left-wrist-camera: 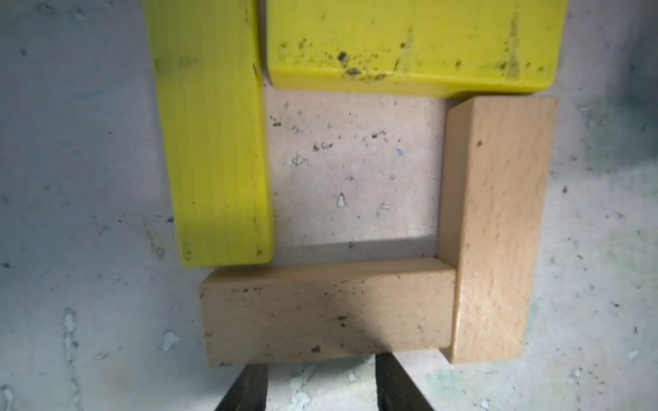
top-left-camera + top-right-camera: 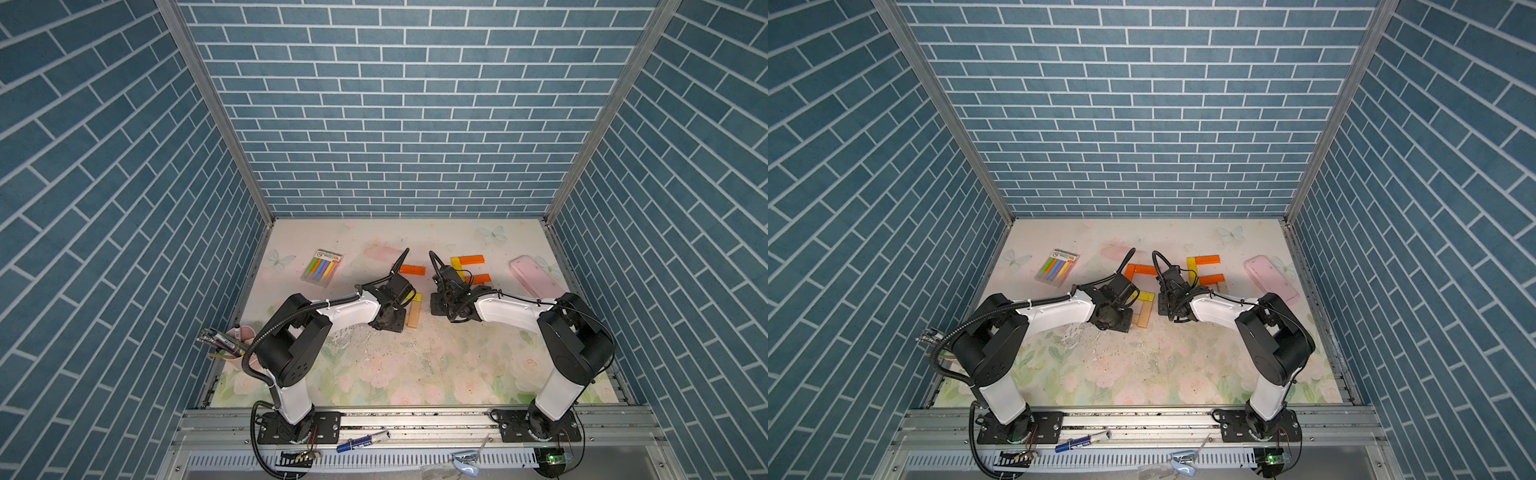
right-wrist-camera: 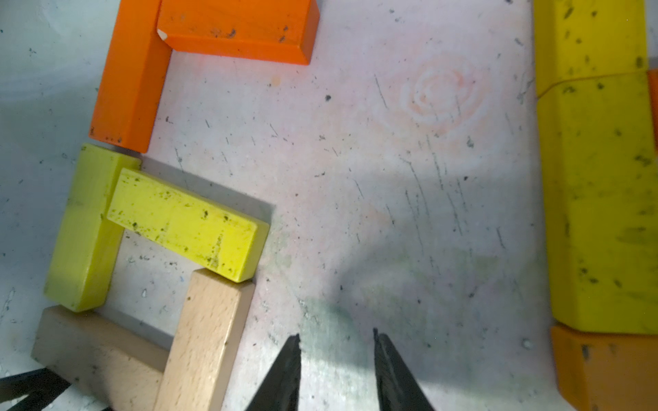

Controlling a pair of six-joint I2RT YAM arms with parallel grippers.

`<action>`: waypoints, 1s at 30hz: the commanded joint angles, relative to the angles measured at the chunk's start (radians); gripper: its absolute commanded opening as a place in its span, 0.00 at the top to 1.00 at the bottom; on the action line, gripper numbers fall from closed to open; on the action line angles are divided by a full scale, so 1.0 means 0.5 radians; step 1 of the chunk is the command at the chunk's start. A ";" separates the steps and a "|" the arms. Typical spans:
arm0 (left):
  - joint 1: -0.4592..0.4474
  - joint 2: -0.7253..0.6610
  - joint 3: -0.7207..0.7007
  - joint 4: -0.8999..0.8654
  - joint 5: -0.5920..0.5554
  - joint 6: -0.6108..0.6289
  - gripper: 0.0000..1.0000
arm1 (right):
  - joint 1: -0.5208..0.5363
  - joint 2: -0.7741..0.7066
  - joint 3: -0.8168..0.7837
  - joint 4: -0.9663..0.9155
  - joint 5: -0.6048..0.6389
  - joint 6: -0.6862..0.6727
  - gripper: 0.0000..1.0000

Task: Assemble the number 6 with building blocks
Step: Assemble the building block at the center of the board, then adjust the building block at the center of the board.

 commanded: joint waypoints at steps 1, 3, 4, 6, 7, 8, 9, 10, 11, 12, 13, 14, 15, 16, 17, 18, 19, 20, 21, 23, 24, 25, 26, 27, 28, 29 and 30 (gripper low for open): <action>0.011 0.044 0.008 -0.035 -0.014 0.008 0.51 | -0.010 -0.052 -0.024 0.003 -0.018 -0.015 0.63; 0.013 0.015 0.003 -0.043 -0.023 0.016 0.51 | -0.010 -0.046 -0.021 -0.005 -0.011 -0.024 0.63; 0.014 0.000 0.002 -0.050 -0.029 0.019 0.51 | -0.010 -0.045 -0.022 -0.006 -0.011 -0.027 0.63; 0.017 -0.055 0.008 -0.076 -0.038 0.032 0.51 | -0.010 -0.043 -0.018 -0.008 -0.008 -0.036 0.63; 0.017 -0.085 0.008 -0.091 -0.044 0.035 0.50 | -0.008 -0.045 -0.019 -0.008 -0.012 -0.037 0.63; 0.020 -0.123 0.008 -0.106 -0.053 0.038 0.50 | -0.007 -0.049 -0.019 -0.011 -0.017 -0.037 0.63; 0.022 -0.167 0.008 -0.128 -0.062 0.043 0.49 | -0.007 -0.050 -0.014 -0.018 -0.019 -0.037 0.63; 0.025 -0.201 0.008 -0.151 -0.071 0.044 0.48 | -0.007 -0.054 -0.015 -0.023 -0.018 -0.036 0.63; 0.029 -0.244 0.004 -0.171 -0.078 0.047 0.47 | -0.007 -0.055 -0.011 -0.031 -0.018 -0.031 0.63; 0.032 -0.283 -0.005 -0.187 -0.081 0.052 0.47 | -0.004 -0.055 -0.004 -0.036 -0.026 -0.026 0.63; 0.037 -0.314 -0.014 -0.199 -0.083 0.055 0.46 | -0.003 -0.050 -0.001 -0.037 -0.035 -0.028 0.63; 0.046 -0.350 -0.026 -0.212 -0.085 0.056 0.46 | 0.000 -0.042 0.010 -0.044 -0.043 -0.028 0.63; 0.056 -0.379 -0.037 -0.226 -0.082 0.056 0.45 | -0.001 -0.034 0.027 -0.059 -0.038 -0.028 0.63; 0.067 -0.406 -0.049 -0.235 -0.079 0.055 0.45 | 0.000 -0.026 0.048 -0.074 -0.038 -0.028 0.63; 0.082 -0.432 -0.065 -0.241 -0.074 0.053 0.45 | 0.001 -0.020 0.062 -0.082 -0.040 -0.026 0.63; 0.096 -0.460 -0.083 -0.243 -0.067 0.051 0.45 | 0.003 -0.016 0.070 -0.088 -0.041 -0.020 0.63; 0.110 -0.487 -0.099 -0.246 -0.066 0.050 0.45 | 0.005 -0.015 0.079 -0.091 -0.043 -0.014 0.63; 0.120 -0.508 -0.116 -0.250 -0.069 0.053 0.45 | 0.010 -0.015 0.084 -0.092 -0.048 -0.008 0.63; 0.130 -0.526 -0.131 -0.258 -0.067 0.058 0.45 | 0.018 -0.012 0.089 -0.097 -0.052 -0.001 0.64; 0.131 -0.554 -0.157 -0.256 -0.048 0.071 0.45 | 0.031 -0.009 0.096 -0.112 -0.050 0.005 0.64; 0.131 -0.572 -0.176 -0.249 -0.032 0.072 0.45 | 0.041 -0.011 0.093 -0.115 -0.050 0.007 0.64; 0.130 -0.583 -0.191 -0.245 -0.015 0.072 0.45 | 0.048 -0.013 0.093 -0.124 -0.049 0.006 0.64; 0.131 -0.594 -0.207 -0.242 -0.005 0.069 0.45 | 0.065 -0.027 0.083 -0.134 -0.044 0.006 0.64; 0.131 -0.603 -0.220 -0.243 -0.005 0.069 0.45 | 0.086 -0.046 0.066 -0.134 -0.033 0.007 0.64; 0.131 -0.614 -0.230 -0.248 -0.008 0.069 0.44 | 0.110 -0.066 0.046 -0.138 -0.024 0.007 0.64; 0.131 -0.627 -0.239 -0.250 -0.011 0.069 0.44 | 0.144 -0.098 0.017 -0.138 -0.010 0.006 0.63; 0.131 -0.637 -0.248 -0.248 -0.011 0.069 0.44 | 0.185 -0.126 -0.014 -0.137 0.013 0.003 0.63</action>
